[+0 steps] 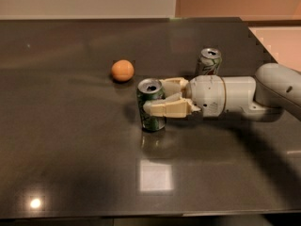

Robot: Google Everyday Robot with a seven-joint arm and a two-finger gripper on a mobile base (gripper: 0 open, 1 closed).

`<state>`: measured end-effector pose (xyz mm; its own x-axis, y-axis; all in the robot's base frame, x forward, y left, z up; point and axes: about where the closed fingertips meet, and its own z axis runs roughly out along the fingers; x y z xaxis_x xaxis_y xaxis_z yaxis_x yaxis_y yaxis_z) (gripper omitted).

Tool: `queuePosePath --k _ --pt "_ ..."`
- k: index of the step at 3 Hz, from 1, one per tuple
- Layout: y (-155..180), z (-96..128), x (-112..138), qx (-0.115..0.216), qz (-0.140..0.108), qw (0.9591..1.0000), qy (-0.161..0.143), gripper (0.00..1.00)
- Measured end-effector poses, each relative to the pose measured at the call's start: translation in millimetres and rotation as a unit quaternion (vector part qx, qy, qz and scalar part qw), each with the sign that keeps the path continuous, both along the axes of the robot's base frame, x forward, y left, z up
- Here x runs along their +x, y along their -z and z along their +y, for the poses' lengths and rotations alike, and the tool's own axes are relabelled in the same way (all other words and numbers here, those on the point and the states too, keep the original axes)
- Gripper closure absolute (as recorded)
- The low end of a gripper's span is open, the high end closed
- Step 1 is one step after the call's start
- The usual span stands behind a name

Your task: Place green can upright

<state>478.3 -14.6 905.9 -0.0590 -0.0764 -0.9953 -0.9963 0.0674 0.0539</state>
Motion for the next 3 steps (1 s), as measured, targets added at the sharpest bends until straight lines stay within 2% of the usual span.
queuePosePath --k 1,2,3 --pt "-0.7 2.2 -0.7 0.0 -0.001 1.0 -0.002 0.12" --pt "-1.3 4.2 -1.4 0.0 -0.001 1.0 -0.004 0.0" --pt "-1.3 4.3 -1.4 0.0 -0.001 1.0 -0.004 0.0"
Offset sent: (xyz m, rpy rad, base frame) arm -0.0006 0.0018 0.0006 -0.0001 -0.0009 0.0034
